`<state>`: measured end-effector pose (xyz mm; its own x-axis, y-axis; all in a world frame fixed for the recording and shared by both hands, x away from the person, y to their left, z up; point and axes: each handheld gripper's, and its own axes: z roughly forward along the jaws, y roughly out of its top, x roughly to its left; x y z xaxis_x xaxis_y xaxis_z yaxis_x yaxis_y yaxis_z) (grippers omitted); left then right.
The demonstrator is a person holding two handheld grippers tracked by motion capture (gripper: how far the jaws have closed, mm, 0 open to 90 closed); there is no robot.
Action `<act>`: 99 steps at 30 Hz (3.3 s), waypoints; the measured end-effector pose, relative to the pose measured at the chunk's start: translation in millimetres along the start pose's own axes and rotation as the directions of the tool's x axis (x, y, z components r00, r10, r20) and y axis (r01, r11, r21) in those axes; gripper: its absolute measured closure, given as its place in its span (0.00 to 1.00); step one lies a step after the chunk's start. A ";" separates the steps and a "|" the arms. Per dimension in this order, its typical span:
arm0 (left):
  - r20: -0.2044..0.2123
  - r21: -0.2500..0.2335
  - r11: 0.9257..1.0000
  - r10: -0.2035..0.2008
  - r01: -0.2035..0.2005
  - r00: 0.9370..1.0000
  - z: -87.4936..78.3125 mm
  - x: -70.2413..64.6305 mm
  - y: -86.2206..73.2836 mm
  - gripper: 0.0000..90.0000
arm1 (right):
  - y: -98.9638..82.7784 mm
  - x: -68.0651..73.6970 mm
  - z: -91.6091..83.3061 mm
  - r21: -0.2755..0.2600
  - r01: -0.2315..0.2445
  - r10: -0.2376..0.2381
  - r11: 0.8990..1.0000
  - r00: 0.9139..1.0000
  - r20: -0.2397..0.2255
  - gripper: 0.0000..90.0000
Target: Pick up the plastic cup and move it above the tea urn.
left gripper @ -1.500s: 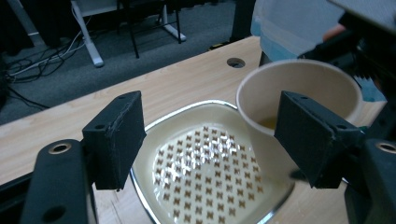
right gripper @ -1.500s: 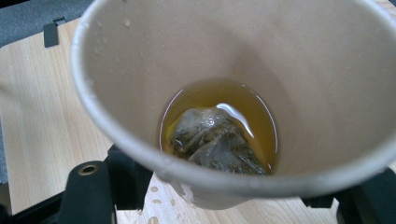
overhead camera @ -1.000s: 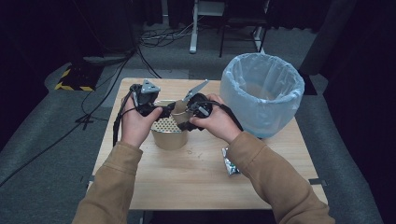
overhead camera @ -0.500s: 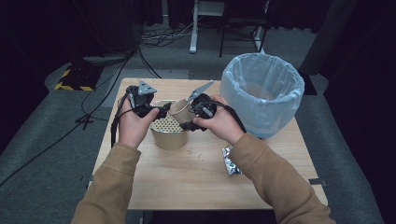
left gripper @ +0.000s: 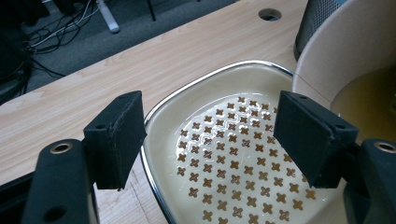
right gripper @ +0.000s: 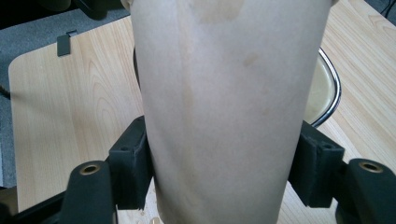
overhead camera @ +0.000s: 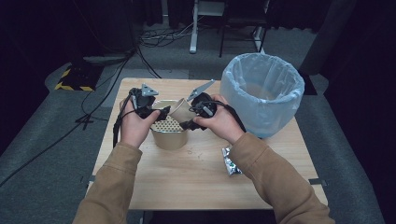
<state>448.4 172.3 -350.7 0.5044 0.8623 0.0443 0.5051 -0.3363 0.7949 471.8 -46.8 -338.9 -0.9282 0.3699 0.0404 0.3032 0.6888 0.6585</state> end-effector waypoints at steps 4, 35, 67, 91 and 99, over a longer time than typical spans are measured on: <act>0.005 0.018 1.000 0.008 -0.008 1.000 3.4 0.3 -1.2 0.29 | 0.4 -1.7 -0.3 -0.008 -0.005 0.005 1.000 1.000 0.001 0.37; 0.034 -0.112 0.992 0.056 -0.052 0.998 -29.9 -17.4 13.3 0.25 | 18.8 -13.6 16.2 0.169 -0.018 0.011 0.985 0.999 0.041 0.37; -0.006 -0.019 1.000 0.001 -0.001 1.000 -13.8 -6.8 -8.1 0.26 | 26.5 -13.9 2.3 0.049 0.000 -0.002 0.999 0.999 0.043 0.39; -0.005 -0.020 1.000 -0.012 0.012 1.000 -19.0 -1.9 -15.2 0.25 | 22.9 -21.5 6.7 -0.038 -0.108 0.111 0.993 0.991 0.073 0.32; -0.009 -0.030 1.000 -0.009 0.008 1.000 -29.5 2.5 -28.3 0.25 | 28.6 -40.9 15.3 -0.122 -0.216 0.230 0.969 0.967 0.112 0.23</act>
<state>414.7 195.2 -355.2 0.4939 0.8685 0.0427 0.4881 -0.3175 0.8130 521.7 -32.7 -333.2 -0.8037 0.5855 0.1062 0.4679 0.5115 0.7207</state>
